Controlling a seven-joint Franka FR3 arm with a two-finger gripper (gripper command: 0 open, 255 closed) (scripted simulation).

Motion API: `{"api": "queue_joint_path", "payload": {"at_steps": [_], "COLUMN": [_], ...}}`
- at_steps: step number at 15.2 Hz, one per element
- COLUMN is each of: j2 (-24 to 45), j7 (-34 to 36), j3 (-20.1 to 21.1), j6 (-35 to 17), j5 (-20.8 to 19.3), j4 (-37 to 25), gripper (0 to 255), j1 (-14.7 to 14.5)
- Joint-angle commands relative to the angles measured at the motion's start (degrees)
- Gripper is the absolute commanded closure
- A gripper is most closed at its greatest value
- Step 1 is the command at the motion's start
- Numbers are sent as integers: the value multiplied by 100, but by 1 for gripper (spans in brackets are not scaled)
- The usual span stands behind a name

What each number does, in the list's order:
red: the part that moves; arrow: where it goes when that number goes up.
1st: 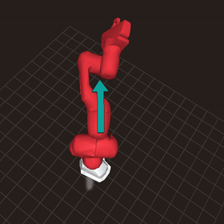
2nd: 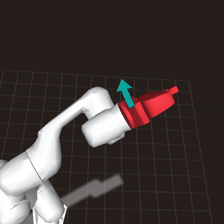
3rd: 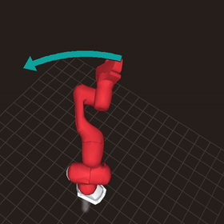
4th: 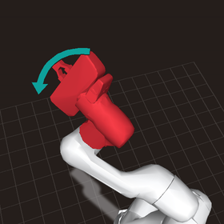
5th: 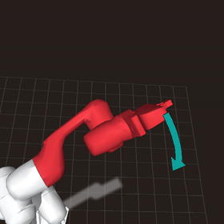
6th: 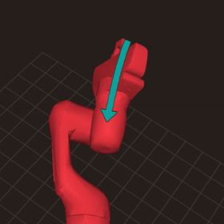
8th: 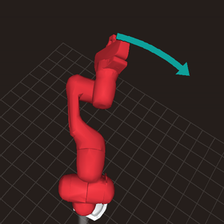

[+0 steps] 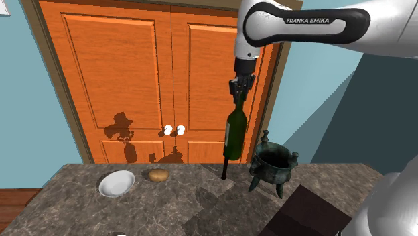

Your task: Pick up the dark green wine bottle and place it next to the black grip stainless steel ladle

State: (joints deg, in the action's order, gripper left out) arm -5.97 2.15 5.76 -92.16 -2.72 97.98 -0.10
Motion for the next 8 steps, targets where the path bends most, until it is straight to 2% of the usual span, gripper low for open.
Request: {"api": "queue_joint_path", "payload": {"at_steps": [1,8], "j2": [45,379], "j7": [297,1283], "j3": [162,703], "j6": [35,166], "j5": [11,-6], "j4": [-66,-476], "gripper": [255,255], "j1": [-129,-577]}}
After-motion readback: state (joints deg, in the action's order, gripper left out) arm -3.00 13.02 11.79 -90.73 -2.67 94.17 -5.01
